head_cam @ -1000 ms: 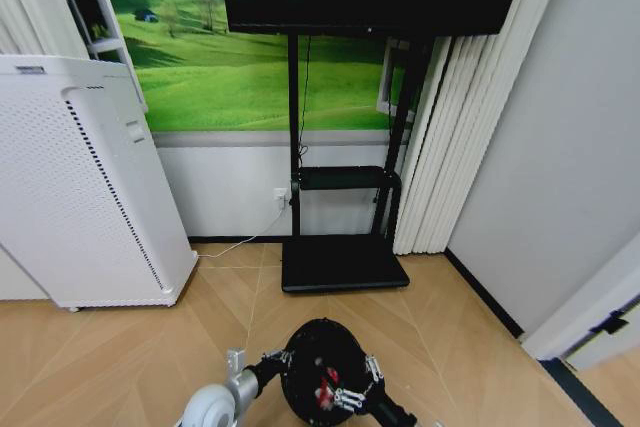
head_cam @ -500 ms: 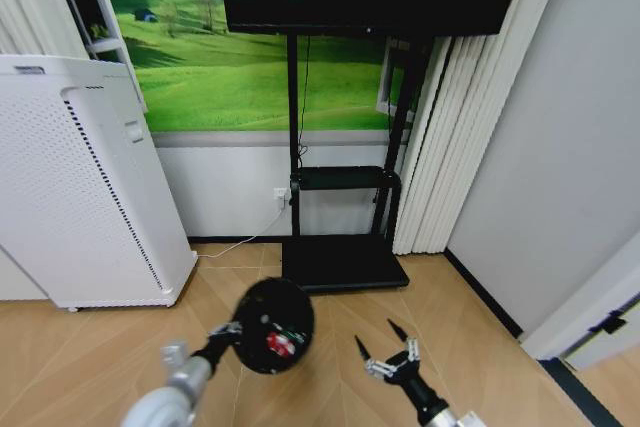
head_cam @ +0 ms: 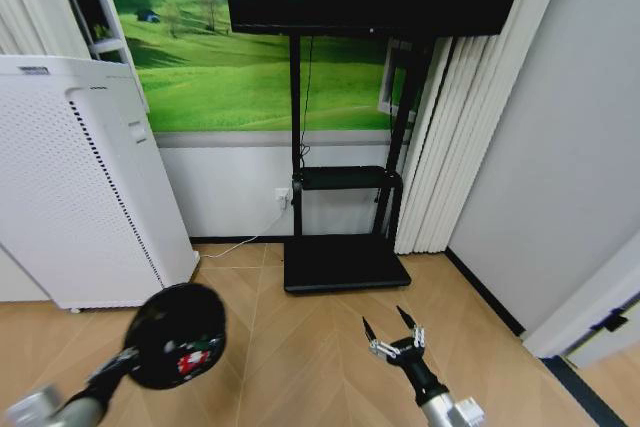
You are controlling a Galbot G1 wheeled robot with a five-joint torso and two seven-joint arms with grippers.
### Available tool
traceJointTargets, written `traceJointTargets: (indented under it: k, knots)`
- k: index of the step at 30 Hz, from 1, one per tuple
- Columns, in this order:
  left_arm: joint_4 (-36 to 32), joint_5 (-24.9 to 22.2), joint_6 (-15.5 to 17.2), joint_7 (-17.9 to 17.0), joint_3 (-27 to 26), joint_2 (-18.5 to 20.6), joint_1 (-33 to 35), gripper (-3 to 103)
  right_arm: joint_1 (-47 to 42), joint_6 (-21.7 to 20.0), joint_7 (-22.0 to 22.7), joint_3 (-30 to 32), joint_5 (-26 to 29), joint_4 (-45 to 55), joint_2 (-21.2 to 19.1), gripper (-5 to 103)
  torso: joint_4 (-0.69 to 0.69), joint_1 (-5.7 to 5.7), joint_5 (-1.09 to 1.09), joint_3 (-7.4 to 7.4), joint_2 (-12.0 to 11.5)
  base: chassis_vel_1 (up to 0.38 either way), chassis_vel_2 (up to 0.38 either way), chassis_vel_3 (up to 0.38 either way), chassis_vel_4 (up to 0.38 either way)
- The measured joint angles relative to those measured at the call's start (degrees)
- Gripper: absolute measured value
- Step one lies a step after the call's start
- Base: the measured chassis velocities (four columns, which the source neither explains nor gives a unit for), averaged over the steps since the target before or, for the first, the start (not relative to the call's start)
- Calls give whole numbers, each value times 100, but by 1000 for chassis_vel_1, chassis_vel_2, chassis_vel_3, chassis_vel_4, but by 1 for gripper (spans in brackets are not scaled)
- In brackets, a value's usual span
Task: Pick up the trash bin and place the garbage on the floor into it.
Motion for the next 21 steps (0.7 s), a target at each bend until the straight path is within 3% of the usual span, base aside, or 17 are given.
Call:
traceJointTargets:
  k: [5,9,12,21]
  knots:
    - [187,-333,-5,-61,-213,-56,317,3,358,-8,209,-66,301,-296,-139,100,0,0,0,0,0,216,208,-212,-186]
    - [234,-342,26,-70,-206,-127,449,3,478,-18,325,-111,441,-360,-165,100,1,0,2,1,0,230,239,-243,-246]
    - [261,-453,235,-290,-208,-249,508,3,542,-128,475,-152,549,-377,-146,100,-2,-1,-3,0,0,181,168,-208,-227]
    - [453,-332,441,-443,112,-408,700,3,526,-142,453,-164,462,-715,-66,100,0,0,4,1,0,19,13,-2,-19]
